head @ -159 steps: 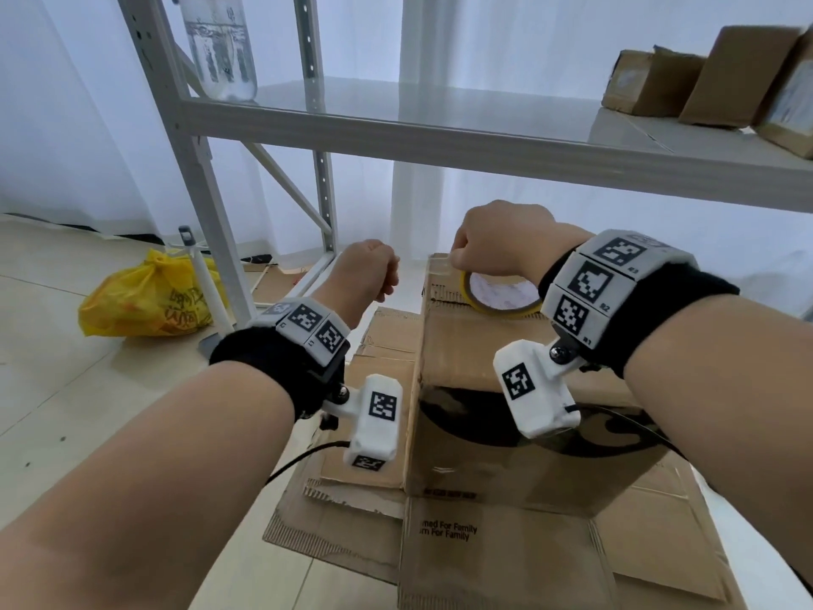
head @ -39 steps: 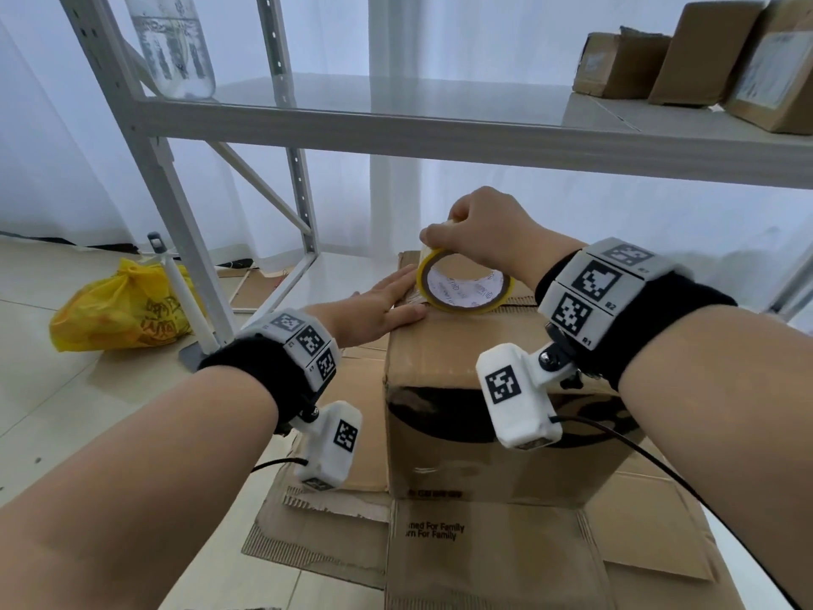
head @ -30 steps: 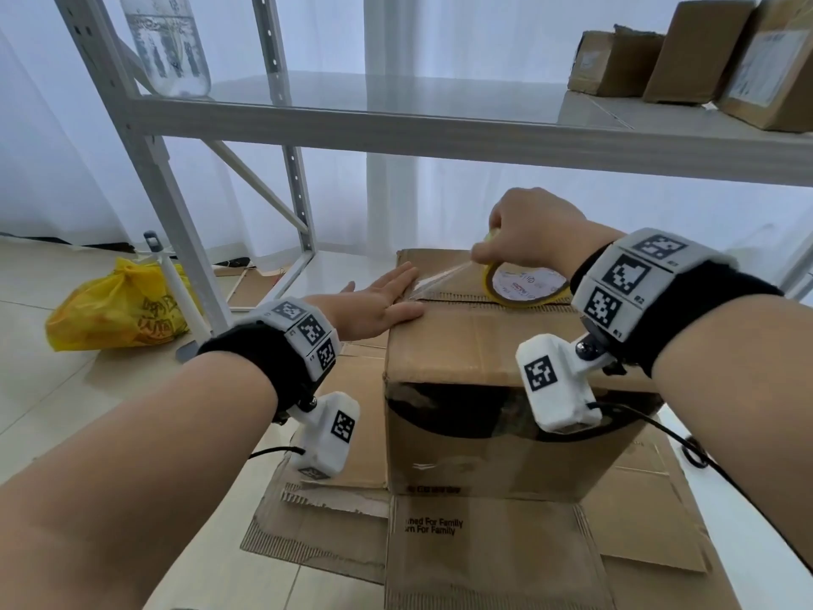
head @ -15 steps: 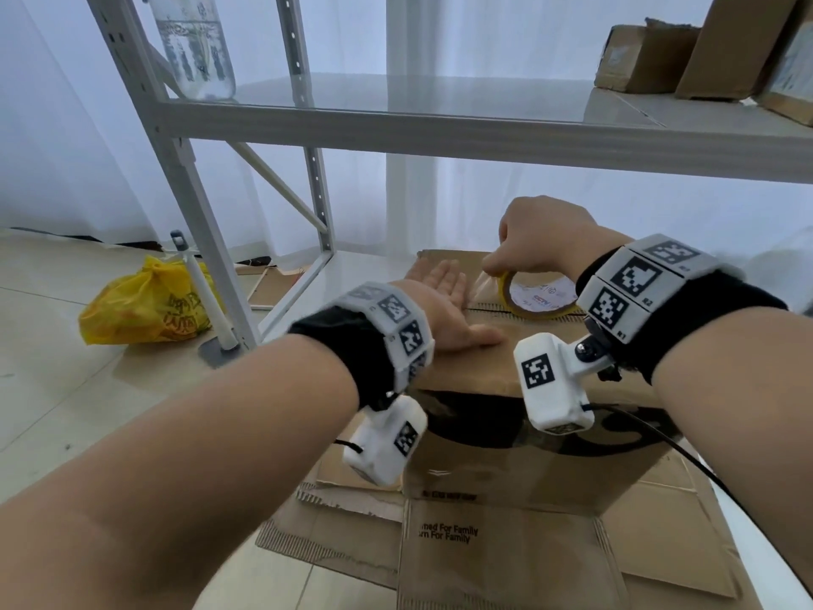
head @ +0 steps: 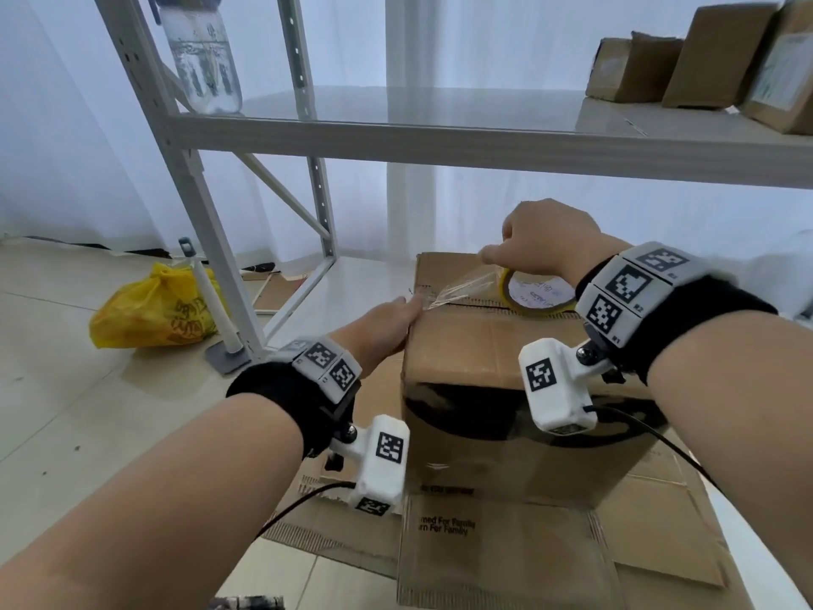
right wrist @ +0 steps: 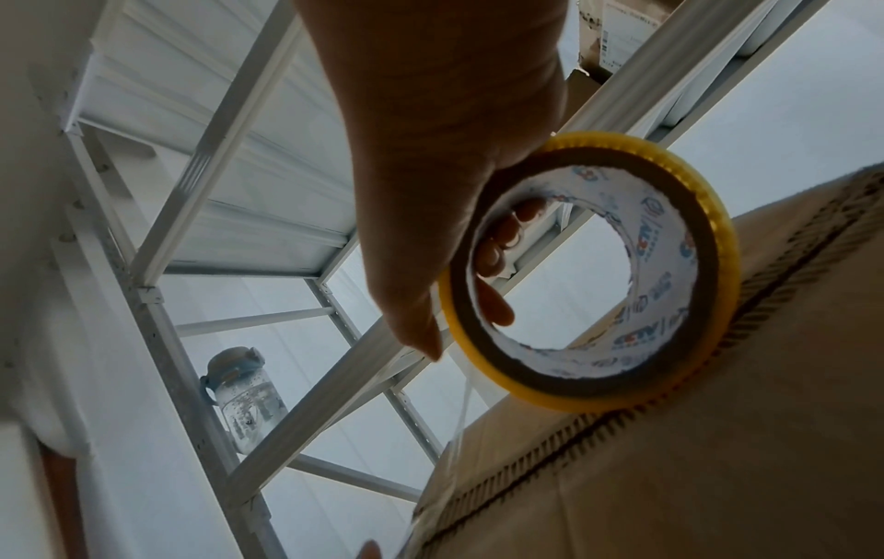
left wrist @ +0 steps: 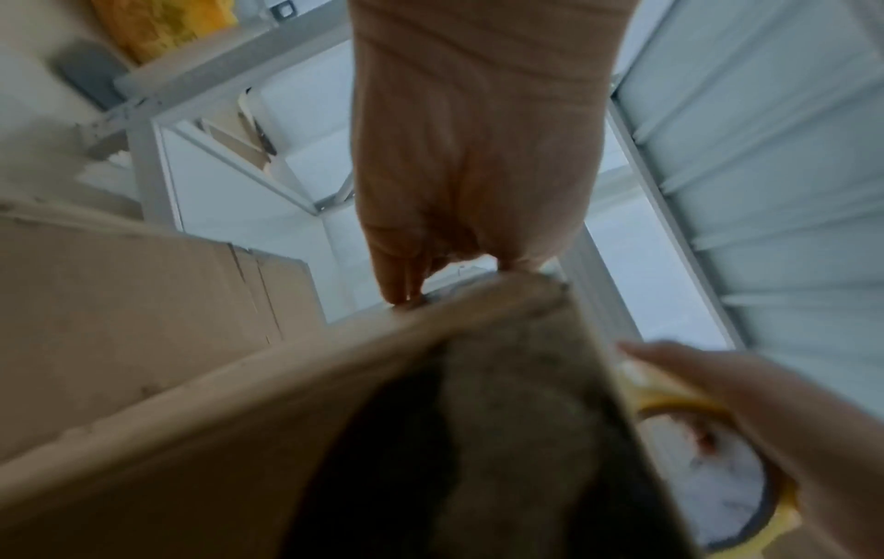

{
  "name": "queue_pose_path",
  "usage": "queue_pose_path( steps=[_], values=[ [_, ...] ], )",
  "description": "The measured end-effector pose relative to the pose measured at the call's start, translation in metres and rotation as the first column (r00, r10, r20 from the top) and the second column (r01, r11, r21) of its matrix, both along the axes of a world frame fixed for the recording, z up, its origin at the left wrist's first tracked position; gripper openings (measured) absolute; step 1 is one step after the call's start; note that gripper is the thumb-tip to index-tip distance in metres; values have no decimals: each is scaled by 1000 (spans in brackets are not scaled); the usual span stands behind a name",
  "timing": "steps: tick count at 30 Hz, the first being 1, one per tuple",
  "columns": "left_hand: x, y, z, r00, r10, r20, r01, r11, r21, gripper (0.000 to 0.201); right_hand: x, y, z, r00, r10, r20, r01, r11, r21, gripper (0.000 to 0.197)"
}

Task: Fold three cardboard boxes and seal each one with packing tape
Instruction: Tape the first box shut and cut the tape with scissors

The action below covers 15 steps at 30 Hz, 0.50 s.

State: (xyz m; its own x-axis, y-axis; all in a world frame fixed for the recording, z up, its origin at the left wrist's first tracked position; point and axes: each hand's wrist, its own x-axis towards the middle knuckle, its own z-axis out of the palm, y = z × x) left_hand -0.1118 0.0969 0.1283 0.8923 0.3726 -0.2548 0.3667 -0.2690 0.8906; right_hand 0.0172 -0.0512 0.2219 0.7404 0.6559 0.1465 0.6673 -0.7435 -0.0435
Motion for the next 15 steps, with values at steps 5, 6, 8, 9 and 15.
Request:
queue_pose_path(
  steps=[5,6,8,9,15],
  values=[
    [3,-2,-3,994,30,-106,-46,988,-150,54,-4,0,-4,999,-25,33,23,999,44,43],
    [3,0,0,993,8,-119,-26,988,-155,61,-4,-2,-4,999,-29,40,27,999,47,40],
    [6,2,14,990,-31,-141,21,997,-75,76,-3,-2,-4,999,-30,45,27,998,59,33],
    [9,1,22,987,-46,-153,52,998,41,79,-4,-2,-4,999,-30,45,27,998,61,31],
    [18,-19,28,918,-200,-343,379,701,604,107,-4,-3,0,998,-20,60,18,999,38,28]
  ],
)
